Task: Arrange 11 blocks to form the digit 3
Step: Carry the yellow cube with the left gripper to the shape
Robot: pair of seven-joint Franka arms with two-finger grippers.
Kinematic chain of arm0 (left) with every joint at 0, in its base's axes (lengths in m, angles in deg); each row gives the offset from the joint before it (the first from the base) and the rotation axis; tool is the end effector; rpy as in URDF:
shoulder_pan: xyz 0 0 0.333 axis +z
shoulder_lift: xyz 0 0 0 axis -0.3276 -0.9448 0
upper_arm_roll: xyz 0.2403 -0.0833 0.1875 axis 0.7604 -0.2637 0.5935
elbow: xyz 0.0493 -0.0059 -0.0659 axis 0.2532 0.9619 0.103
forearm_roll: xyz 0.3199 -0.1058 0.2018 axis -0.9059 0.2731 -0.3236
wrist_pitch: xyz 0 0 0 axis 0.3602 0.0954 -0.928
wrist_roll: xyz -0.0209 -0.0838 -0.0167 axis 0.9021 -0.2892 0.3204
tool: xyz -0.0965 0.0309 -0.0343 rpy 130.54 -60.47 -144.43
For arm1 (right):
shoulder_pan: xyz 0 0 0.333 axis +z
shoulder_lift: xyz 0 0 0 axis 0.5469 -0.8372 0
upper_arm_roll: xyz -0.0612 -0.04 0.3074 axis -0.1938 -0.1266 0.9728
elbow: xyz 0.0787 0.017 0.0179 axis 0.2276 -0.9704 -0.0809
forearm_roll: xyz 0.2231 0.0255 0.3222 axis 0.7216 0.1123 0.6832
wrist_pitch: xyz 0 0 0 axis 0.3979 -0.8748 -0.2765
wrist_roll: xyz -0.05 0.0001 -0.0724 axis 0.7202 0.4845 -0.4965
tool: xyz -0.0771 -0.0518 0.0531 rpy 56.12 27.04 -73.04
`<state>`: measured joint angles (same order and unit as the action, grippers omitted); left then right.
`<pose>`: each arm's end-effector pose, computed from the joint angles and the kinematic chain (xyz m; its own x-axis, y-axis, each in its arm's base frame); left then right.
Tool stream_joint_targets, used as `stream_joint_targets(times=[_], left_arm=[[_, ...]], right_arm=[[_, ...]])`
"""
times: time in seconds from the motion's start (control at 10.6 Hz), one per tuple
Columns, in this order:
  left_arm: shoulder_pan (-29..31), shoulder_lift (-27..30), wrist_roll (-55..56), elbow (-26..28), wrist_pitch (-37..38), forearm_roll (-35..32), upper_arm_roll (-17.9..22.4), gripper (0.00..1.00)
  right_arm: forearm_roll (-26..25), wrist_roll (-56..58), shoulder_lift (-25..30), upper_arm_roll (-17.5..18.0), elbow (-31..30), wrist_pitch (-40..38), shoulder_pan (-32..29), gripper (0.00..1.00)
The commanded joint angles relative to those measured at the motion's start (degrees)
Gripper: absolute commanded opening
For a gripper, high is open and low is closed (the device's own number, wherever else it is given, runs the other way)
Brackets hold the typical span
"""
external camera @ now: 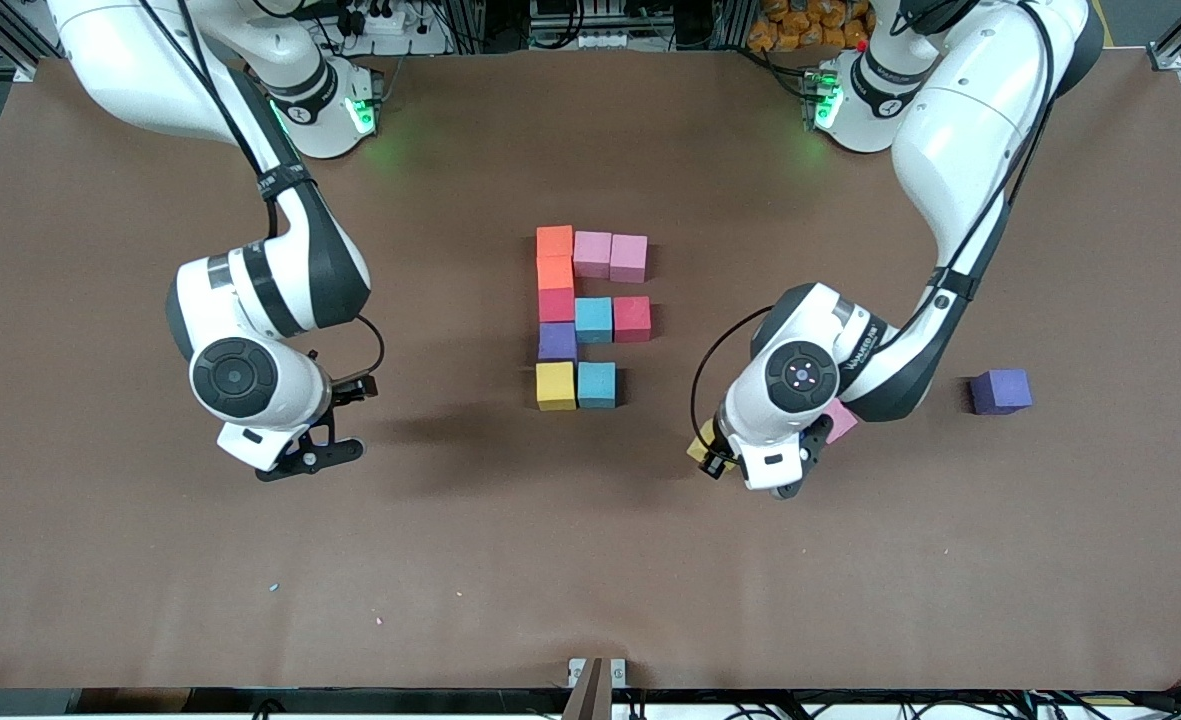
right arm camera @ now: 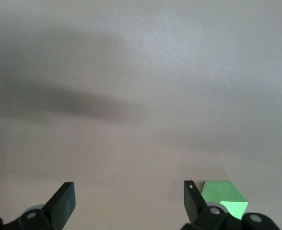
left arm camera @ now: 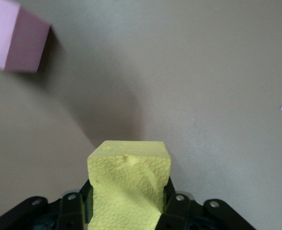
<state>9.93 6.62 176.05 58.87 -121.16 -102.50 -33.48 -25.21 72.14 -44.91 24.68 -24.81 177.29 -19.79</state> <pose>0.6529 -0.3484 0.2733 0.4793 0.8753 -0.0642 0.8775 -0.4792 0.0177 0.6506 0.1831 0.3429 0.9393 0.2408 -0.2443 0.2777 -0.9519 0.1293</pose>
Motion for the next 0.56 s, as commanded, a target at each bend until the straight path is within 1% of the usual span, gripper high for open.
stream_joint_targets(times=[0.0, 0.19, 0.47], left_arm=[[-1.4, 0.8, 12.0, 0.6, 0.2, 0.0, 0.1, 0.14], [-2.2, 0.8, 19.6, 0.8, 0.2, 0.0, 0.0, 0.14], [-3.8, 0.5, 27.8, 1.1, 0.3, 0.1, 0.0, 0.14]], right_arm=[[0.7, 0.7, 1.6, 0.2, -1.3, -0.2, -0.4, 1.00], [0.8, 0.7, 1.6, 0.2, -1.4, -0.2, -0.4, 1.00], [0.8, 0.7, 1.5, 0.3, -1.4, -0.2, -0.3, 1.00]])
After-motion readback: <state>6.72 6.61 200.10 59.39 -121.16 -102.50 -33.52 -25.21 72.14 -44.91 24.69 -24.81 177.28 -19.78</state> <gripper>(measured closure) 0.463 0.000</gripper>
